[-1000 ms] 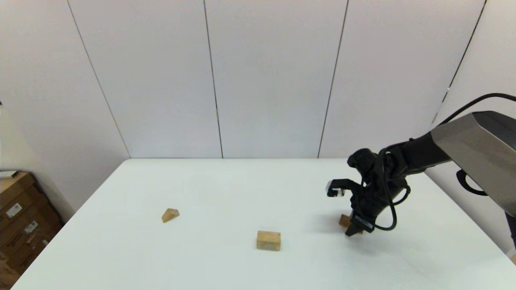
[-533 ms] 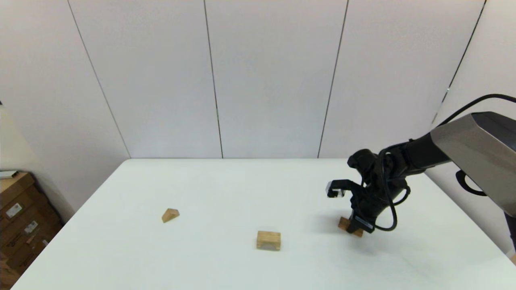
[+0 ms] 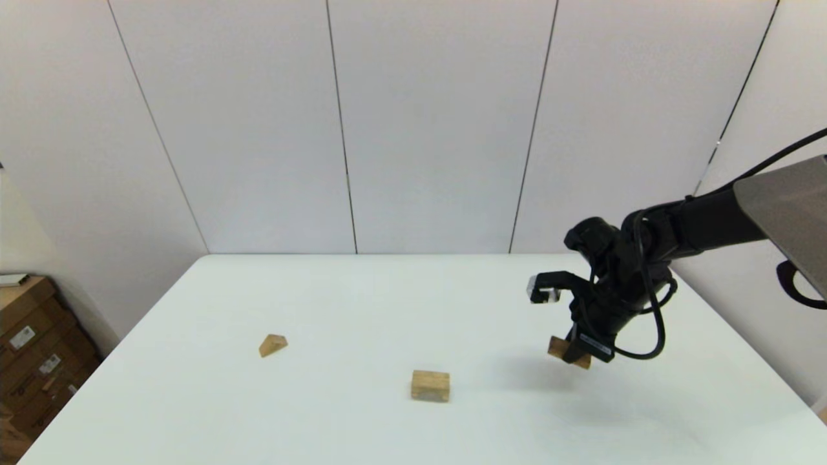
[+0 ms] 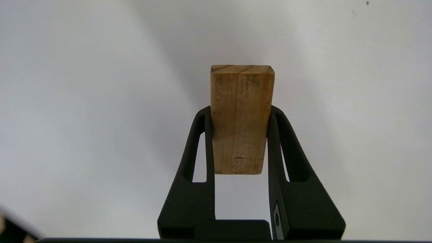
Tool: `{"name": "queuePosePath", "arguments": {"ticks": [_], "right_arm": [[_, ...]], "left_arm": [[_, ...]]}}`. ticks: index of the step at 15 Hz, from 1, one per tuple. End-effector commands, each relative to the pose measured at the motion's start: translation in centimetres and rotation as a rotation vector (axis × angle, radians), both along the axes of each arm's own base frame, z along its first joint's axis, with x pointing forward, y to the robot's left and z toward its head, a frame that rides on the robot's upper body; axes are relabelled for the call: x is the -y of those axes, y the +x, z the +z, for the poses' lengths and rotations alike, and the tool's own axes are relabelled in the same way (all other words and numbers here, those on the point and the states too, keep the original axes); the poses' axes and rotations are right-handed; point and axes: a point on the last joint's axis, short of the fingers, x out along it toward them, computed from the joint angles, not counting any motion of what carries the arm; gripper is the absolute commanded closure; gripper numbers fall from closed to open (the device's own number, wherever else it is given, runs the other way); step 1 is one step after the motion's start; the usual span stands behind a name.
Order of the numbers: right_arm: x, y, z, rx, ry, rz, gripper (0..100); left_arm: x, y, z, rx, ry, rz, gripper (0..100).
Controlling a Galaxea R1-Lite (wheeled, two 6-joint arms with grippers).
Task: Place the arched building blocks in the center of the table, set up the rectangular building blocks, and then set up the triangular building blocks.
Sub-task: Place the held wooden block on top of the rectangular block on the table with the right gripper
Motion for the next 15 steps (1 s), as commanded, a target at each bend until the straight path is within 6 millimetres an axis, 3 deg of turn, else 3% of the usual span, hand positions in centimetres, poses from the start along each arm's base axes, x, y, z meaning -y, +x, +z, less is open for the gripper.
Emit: {"name": "queuePosePath", "arguments": {"ticks": [1,9,12,15], "right_arm": [[-3.1,-2.6,3.8,0.032,0.011,0.117,100],[-11.8,-5.6,3.1,0.028,0.012,0.368,100],[-14.7,-5.8,2.4,0.035,0.012,0.441,100],[-16.4,-5.5,1.8,0.015,0.002,0.488,100]], "left_arm": [[0.0,0.0,0.0,0.0,0.0,0.0,0],[0.0,0.0,0.0,0.0,0.0,0.0,0],[0.0,0.0,0.0,0.0,0.0,0.0,0],[0.0,0.0,0.0,0.0,0.0,0.0,0]]}}
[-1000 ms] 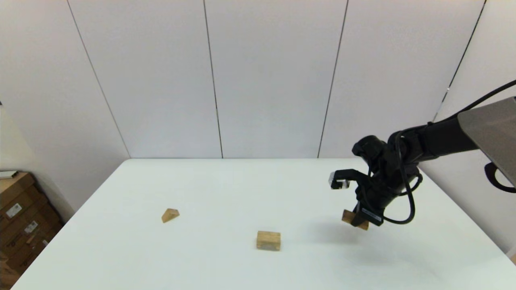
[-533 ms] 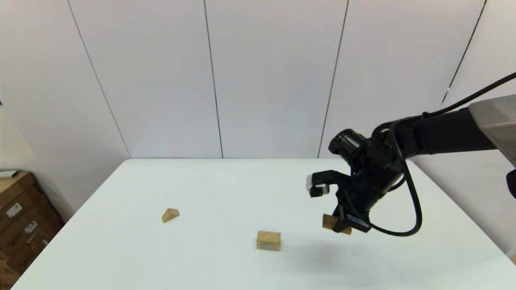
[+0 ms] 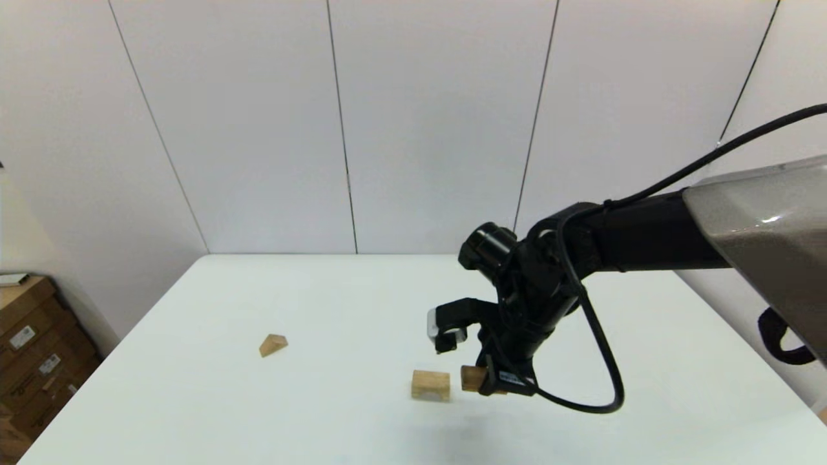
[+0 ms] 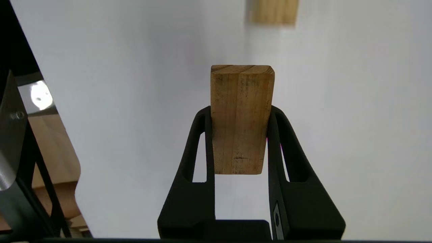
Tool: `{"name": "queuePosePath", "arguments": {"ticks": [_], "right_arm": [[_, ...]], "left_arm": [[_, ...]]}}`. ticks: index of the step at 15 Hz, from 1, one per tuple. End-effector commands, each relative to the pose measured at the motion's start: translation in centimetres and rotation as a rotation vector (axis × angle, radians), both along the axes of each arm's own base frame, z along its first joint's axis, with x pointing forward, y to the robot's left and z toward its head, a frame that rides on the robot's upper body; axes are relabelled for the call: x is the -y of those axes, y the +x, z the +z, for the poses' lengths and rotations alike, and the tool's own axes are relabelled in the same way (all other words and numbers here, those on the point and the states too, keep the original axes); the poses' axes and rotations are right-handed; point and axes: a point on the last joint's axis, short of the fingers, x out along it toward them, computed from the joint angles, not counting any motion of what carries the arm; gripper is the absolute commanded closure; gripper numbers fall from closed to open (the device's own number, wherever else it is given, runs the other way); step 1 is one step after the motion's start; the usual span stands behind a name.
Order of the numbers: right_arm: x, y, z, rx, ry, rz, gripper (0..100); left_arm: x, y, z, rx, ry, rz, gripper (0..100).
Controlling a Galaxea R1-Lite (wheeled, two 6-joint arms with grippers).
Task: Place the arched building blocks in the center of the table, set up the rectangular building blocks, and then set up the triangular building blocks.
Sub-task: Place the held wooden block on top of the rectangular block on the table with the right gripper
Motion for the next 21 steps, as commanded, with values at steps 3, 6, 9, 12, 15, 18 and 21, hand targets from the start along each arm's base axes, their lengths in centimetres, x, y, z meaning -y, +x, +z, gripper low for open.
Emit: {"name": "queuePosePath", "arguments": {"ticks": [3,6,9,12,15,18,21], "right_arm": [[-4.5,0.6,-0.9,-0.059,-0.042,0.091,100],[-6.0,0.3,-0.9,-0.072,-0.051,0.11,100],[-6.4,0.4,-2.0,-0.086,-0.063,0.105,100],[-6.5,0.6,-2.5,-0.096,-0.064,0.073,100],[-6.9,1.0,-2.8,-0.077,-0.034,0.021,100],[-7.5,1.2,-3.2,-0.077,-0.01,-0.04,100],[-7.6,1.3,-3.5,-0.079,-0.004,-0.065,100]], "left_arm": [[0.0,0.0,0.0,0.0,0.0,0.0,0],[0.0,0.0,0.0,0.0,0.0,0.0,0],[0.0,0.0,0.0,0.0,0.0,0.0,0],[0.0,0.0,0.0,0.0,0.0,0.0,0],[0.0,0.0,0.0,0.0,0.0,0.0,0],[0.0,0.0,0.0,0.0,0.0,0.0,0],[0.0,0.0,0.0,0.0,0.0,0.0,0]]}}
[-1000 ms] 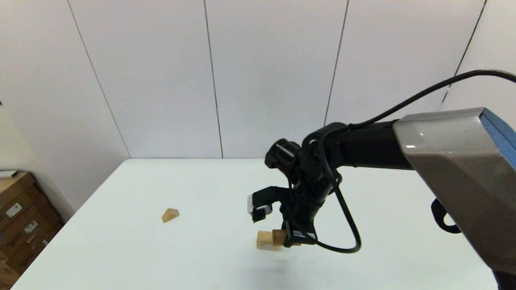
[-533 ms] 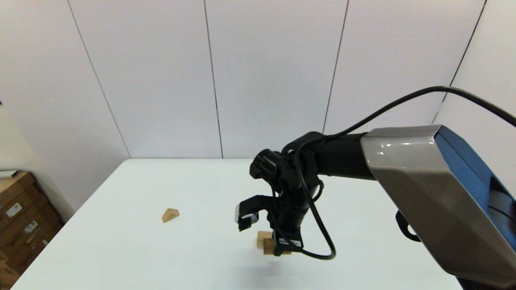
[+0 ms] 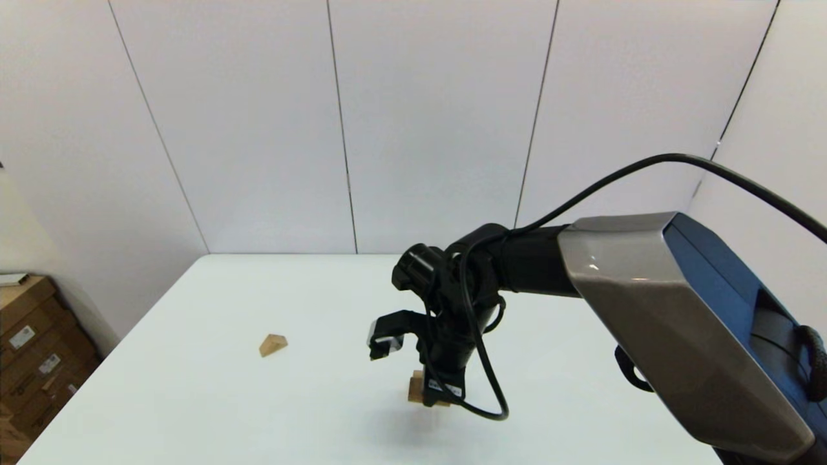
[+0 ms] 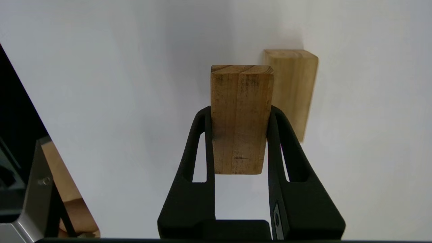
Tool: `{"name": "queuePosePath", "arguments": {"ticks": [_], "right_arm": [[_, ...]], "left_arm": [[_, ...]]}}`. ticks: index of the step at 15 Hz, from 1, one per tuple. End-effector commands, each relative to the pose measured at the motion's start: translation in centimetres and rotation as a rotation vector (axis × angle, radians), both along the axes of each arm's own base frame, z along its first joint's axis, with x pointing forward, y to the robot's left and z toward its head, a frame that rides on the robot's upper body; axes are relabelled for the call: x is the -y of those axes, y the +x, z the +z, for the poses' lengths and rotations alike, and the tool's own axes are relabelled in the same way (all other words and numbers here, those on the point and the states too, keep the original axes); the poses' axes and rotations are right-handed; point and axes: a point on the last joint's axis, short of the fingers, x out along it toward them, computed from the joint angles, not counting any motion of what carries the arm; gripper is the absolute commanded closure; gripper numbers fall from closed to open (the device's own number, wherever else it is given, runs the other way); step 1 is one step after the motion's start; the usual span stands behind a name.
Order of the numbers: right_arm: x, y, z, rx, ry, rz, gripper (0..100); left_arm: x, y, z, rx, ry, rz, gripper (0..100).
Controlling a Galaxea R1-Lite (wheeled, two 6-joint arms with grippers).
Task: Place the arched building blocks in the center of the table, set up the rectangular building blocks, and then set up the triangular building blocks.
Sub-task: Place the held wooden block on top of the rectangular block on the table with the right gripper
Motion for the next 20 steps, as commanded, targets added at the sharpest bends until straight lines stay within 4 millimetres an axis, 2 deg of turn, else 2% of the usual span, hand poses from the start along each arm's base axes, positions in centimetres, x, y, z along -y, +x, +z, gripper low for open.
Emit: {"name": "queuePosePath", "arguments": {"ticks": [1,13,20], "right_arm": [[-0.1,0.1,-0.3,-0.002,0.003,-0.012,100],[1.0,1.7,-0.9,0.023,0.012,-0.045,100],[1.0,1.8,-0.8,0.031,0.018,-0.006,100]], "left_arm": [[0.0,0.0,0.0,-0.002,0.0,0.0,0],[0.0,0.0,0.0,0.0,0.0,0.0,0],[0.0,0.0,0.0,0.0,0.0,0.0,0]]}}
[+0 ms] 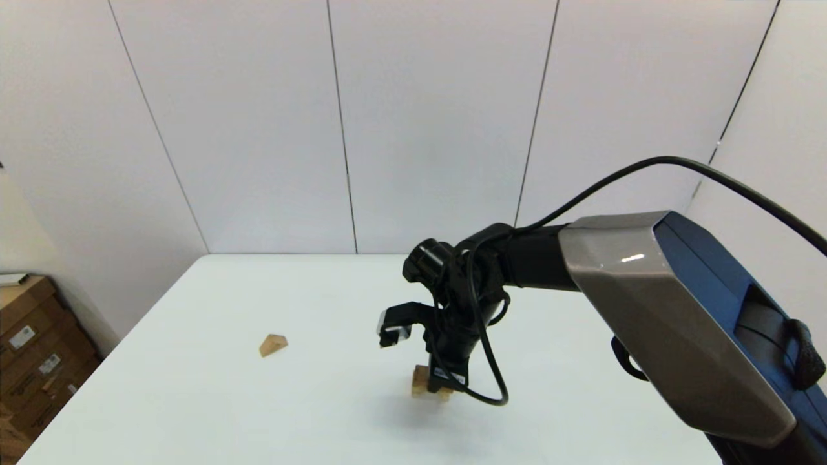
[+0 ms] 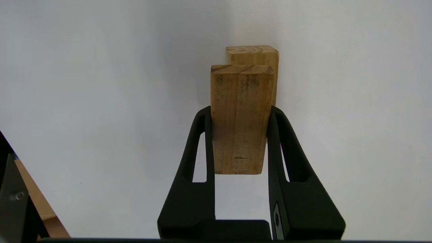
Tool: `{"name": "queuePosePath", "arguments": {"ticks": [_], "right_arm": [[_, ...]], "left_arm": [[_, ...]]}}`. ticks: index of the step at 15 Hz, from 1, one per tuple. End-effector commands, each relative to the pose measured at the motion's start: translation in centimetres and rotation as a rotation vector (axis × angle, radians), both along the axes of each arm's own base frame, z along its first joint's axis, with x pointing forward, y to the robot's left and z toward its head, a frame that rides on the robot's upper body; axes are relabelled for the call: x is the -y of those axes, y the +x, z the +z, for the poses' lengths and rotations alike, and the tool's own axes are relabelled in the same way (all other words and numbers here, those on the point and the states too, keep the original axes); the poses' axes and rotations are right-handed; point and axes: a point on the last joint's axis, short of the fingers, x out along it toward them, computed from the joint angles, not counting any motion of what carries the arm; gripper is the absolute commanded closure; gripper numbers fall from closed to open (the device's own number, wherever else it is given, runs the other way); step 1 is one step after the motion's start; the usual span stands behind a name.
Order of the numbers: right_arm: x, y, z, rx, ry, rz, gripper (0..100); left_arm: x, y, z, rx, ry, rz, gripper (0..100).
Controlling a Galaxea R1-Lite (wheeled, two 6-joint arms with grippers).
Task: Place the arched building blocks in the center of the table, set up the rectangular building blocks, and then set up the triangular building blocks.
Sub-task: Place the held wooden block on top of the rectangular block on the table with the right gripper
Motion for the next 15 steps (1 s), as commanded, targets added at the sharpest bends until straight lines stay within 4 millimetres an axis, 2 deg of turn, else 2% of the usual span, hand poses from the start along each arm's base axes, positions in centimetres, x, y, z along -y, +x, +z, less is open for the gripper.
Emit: {"name": "queuePosePath", "arguments": {"ticks": [1,15], "right_arm": [[-0.06,-0.04,-0.03,0.0,0.001,0.02,100],[-0.17,0.41,-0.78,0.021,0.006,0.061,100]], "left_arm": [[0.0,0.0,0.0,0.0,0.0,0.0,0],[0.0,0.0,0.0,0.0,0.0,0.0,0]]}}
